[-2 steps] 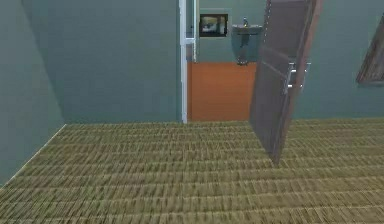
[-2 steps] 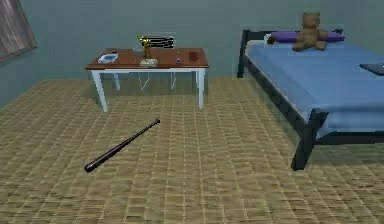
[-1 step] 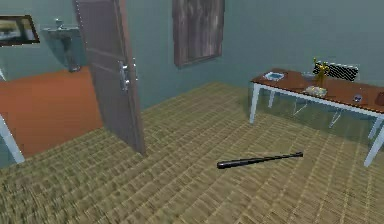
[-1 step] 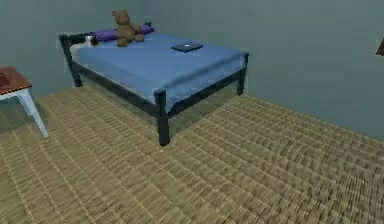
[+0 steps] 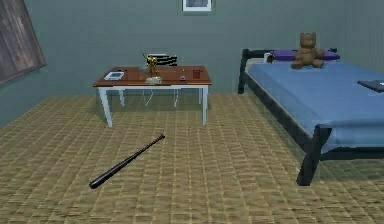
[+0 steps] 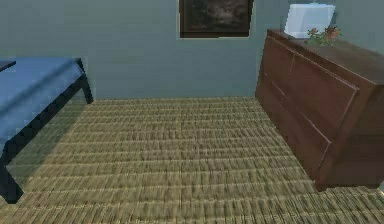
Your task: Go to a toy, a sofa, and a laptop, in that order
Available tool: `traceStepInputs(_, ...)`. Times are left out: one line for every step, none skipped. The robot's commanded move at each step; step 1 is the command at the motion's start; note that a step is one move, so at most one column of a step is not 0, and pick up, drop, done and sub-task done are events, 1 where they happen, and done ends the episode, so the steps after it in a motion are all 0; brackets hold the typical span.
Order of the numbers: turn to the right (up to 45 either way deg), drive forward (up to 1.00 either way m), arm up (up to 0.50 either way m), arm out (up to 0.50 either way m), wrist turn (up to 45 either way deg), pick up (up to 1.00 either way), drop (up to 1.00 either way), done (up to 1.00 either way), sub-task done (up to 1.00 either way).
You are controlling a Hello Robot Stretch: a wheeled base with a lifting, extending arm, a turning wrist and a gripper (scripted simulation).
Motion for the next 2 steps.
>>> traceStepInputs(12.0,0.00,0.00,0.00,0.0,0.00,0.00,0.00,0.00)
traceStepInputs(0.0,1.00,0.00,0.00,0.0,0.00,0.00,0.00,0.00)
